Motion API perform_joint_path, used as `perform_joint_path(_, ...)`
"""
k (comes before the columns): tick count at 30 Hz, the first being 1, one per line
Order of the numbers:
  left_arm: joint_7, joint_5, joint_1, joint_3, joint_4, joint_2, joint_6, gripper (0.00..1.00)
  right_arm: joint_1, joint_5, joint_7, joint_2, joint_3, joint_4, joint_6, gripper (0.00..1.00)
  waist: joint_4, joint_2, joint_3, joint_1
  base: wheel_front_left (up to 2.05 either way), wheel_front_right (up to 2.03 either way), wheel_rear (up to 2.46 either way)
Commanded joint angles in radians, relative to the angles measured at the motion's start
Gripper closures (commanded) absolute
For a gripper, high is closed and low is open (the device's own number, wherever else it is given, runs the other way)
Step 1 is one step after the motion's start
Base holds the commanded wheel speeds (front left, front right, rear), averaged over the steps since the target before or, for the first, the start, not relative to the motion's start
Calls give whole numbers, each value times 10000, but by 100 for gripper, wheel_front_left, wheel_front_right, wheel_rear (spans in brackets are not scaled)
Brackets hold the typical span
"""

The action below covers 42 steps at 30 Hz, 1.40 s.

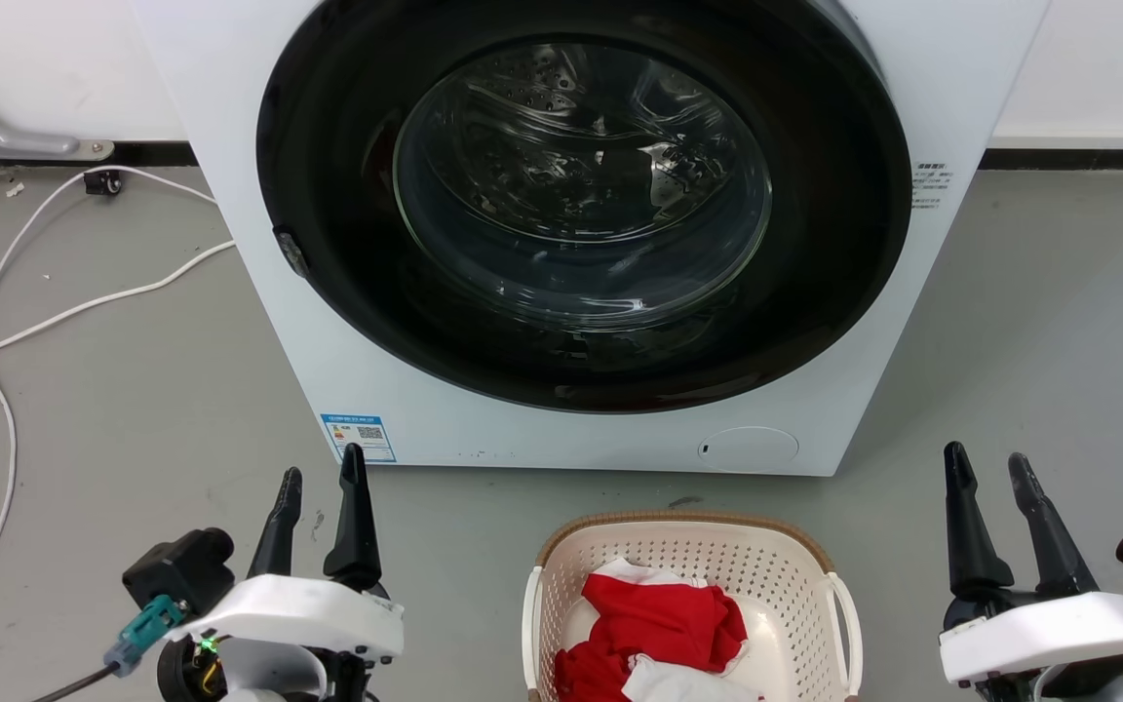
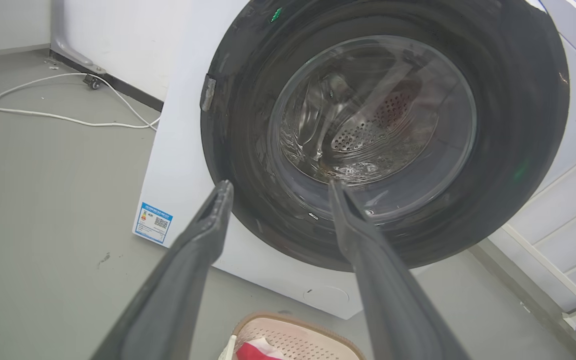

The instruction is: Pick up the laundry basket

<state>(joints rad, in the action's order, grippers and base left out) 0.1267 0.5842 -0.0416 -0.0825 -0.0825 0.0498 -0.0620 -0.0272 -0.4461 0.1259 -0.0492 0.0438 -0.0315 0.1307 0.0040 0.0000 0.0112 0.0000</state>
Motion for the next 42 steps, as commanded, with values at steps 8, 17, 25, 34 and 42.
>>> perform_joint_path(8, 288, -1111, 110, -209, 172, 67, -131, 0, -179, 1179, 285, -24, 0, 251, 1, 0, 4, 0, 3, 0, 0, 0, 0)
perform_joint_path(17, 504, -2015, 204, -386, 130, 66, -247, 0, -323, 2104, 520, -22, 22, 310, 1, 0, 14, 0, 24, 0, 0, 0, 0)
perform_joint_path(25, 663, -2614, 279, -462, 70, 55, -270, 0, -413, 2805, 682, -22, 42, 335, 1, 0, 19, 0, 24, 0, 0, 0, 0)
perform_joint_path(34, 907, -3547, 369, -620, 51, 31, -284, 0, -573, 3495, 912, -20, 22, 492, 0, 0, 19, 0, -9, 0, 0, 0, 0)
perform_joint_path(42, 1073, -4118, 439, -652, 84, 19, -275, 0, -684, 3630, 1068, -19, -2, 612, -1, 0, 19, 0, -23, 0, 0, 0, 0)
